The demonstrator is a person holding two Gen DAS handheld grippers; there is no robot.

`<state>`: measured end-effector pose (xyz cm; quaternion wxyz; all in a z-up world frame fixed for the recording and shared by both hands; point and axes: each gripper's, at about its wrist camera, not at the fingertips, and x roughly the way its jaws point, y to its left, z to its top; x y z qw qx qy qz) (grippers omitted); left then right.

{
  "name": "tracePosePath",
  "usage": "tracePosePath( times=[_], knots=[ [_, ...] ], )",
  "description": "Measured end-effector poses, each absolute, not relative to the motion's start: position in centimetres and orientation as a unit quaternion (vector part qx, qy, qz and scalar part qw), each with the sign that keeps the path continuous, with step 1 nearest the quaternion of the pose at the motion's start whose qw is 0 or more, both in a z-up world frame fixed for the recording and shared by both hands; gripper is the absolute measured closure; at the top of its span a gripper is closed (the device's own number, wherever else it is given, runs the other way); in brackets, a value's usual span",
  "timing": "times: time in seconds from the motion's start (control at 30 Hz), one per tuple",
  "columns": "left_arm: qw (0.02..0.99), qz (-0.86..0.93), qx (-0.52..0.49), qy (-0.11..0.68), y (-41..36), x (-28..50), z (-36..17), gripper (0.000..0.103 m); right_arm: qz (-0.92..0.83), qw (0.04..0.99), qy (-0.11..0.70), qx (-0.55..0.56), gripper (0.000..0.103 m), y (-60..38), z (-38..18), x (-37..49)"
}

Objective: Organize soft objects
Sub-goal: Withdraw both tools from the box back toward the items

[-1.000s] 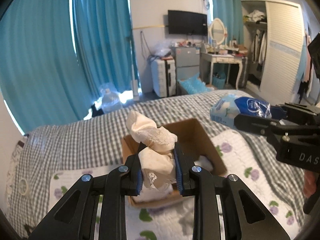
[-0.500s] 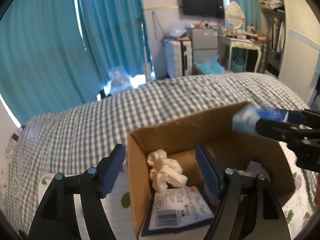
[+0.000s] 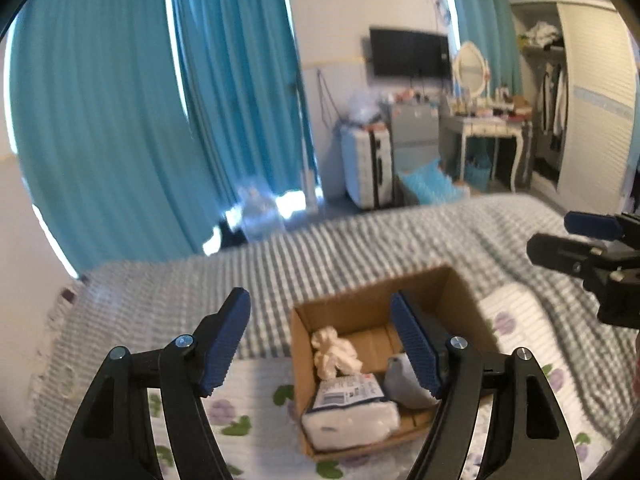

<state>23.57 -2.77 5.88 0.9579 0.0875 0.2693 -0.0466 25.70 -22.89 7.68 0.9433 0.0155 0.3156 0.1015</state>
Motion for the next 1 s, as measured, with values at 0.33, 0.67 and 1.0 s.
tracePosePath(
  times=[0.33, 0.67, 1.0],
  knots=[
    [0.975, -0.003, 0.061, 0.215, -1.2, 13.2, 14.2, 0.024, 0.101, 0.961, 0.258, 0.001, 0.0, -23.9, 17.4, 13.9],
    [0.968, -0.029, 0.041, 0.246, -0.6, 7.9, 11.3, 0.024, 0.096, 0.951, 0.292, -0.045, 0.0, -23.4, 14.1, 7.9],
    [0.934, -0.048, 0.047, 0.351, -1.3, 8.9, -0.9, 0.024, 0.117, 0.901, 0.413, -0.058, 0.0, -22.1, -1.7, 10.3]
  ],
)
